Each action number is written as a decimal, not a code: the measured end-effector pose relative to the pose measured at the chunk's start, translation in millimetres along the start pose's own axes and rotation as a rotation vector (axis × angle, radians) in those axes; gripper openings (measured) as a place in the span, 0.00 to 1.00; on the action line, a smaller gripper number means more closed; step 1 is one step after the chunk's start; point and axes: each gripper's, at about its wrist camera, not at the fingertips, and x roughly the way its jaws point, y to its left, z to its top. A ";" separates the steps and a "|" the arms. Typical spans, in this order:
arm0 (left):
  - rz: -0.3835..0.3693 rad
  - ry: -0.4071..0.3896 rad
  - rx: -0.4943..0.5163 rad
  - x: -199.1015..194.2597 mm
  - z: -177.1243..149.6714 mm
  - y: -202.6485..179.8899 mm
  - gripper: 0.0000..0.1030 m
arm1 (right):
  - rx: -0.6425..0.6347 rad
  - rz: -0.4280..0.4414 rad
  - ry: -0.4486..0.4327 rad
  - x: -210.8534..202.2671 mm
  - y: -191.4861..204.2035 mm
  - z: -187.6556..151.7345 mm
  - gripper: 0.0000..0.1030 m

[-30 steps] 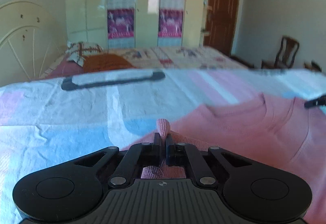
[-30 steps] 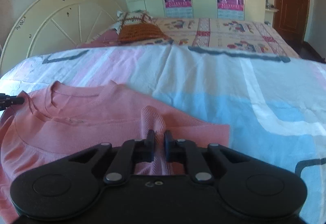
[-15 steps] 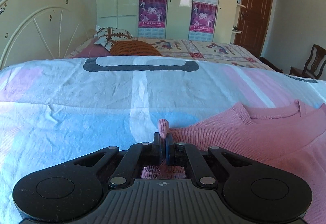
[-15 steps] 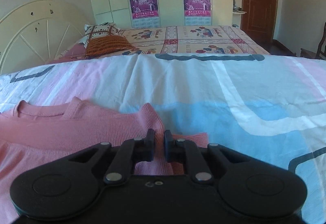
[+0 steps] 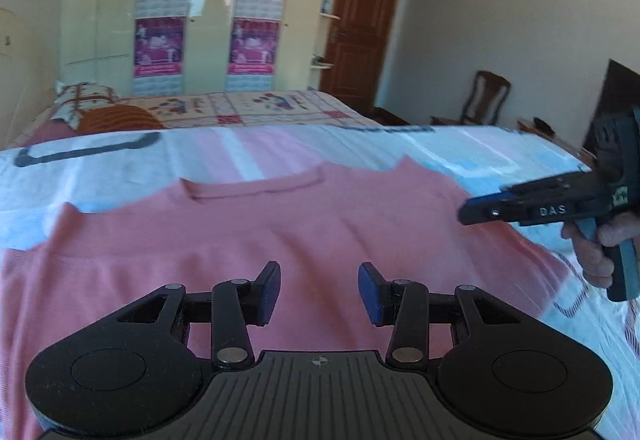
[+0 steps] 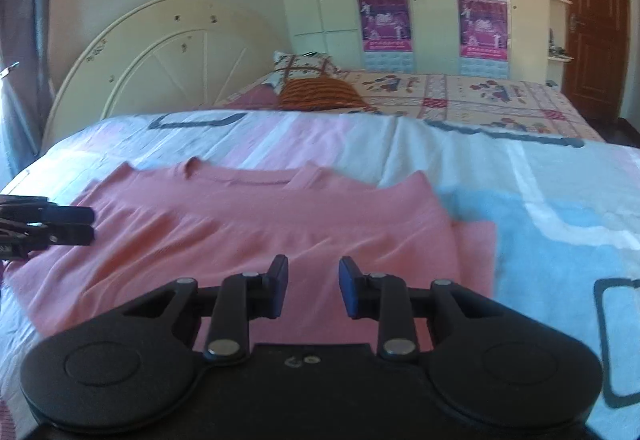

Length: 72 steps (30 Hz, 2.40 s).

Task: Fold small clothes

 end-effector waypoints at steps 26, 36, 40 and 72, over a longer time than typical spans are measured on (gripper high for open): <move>0.317 0.061 -0.102 65.6 27.9 82.9 0.44 | -0.039 -0.168 0.055 100.0 42.8 33.7 0.31; 0.344 -0.007 -0.248 24.7 26.2 112.1 0.44 | 0.091 -0.275 0.022 59.4 -7.5 42.7 0.35; 0.205 -0.020 -0.202 19.4 21.8 39.3 0.45 | -0.003 -0.085 0.002 42.6 61.8 25.0 0.31; 0.372 0.106 -0.172 -40.5 -63.5 -17.2 0.48 | -0.073 -0.125 0.158 15.8 137.3 -51.9 0.34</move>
